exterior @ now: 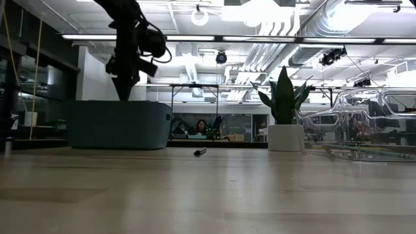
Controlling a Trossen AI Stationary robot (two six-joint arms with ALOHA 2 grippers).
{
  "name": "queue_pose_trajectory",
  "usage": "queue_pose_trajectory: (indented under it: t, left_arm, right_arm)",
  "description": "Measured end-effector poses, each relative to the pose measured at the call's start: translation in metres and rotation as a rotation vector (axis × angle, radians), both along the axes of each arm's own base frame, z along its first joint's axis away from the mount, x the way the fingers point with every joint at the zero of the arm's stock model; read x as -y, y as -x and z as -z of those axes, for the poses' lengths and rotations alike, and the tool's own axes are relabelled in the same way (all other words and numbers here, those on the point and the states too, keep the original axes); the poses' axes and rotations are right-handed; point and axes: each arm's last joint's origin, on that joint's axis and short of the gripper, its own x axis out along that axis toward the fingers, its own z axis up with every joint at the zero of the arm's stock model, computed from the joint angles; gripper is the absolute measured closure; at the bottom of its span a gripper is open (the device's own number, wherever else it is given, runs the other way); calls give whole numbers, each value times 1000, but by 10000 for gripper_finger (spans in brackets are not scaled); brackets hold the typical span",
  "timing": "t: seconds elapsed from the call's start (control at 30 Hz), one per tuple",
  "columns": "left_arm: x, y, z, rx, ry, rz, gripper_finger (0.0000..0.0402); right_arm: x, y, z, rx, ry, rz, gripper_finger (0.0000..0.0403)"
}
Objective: Sort pens & pencils
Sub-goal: Put the green pen into the blue bin, then put the black pen into the blue bin
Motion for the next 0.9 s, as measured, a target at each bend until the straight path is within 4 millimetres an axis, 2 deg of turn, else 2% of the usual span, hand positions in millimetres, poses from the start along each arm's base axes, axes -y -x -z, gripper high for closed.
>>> queue_pose_trajectory:
  t: [0.23, 0.63, 0.8, 0.9]
  left_arm:
    - [-4, -1, 4, -86, -60, 31, 361]
    - [-4, 0, 5, -67, -22, 93, 237]
    - [0, 1, 3, -33, 33, 110, 228]
    - [3, 2, 1, 4, 90, 141, 235]
  right_arm:
    - [-1, 0, 0, 1, 0, -3, 381]
    - [-2, 0, -2, 18, -4, -10, 381]
    - [-2, -1, -3, 37, 21, -23, 381]
    - [0, 4, -11, 66, 46, -34, 381]
